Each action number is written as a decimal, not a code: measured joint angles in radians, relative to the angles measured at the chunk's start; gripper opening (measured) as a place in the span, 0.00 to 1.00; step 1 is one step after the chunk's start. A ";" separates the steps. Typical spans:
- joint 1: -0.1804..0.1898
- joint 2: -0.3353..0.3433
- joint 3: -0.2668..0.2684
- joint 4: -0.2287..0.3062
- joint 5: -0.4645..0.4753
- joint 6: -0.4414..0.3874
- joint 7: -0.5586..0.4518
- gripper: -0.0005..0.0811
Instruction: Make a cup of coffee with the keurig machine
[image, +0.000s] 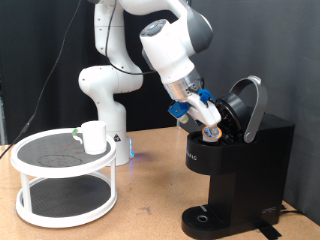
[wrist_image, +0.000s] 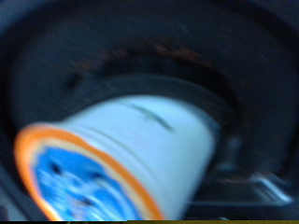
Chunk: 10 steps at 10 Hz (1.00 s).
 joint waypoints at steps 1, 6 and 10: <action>0.000 -0.011 0.000 -0.001 -0.003 -0.034 -0.005 0.91; 0.000 -0.042 0.004 -0.024 -0.069 -0.094 0.008 0.91; 0.000 -0.062 0.004 -0.040 -0.087 -0.098 0.009 0.91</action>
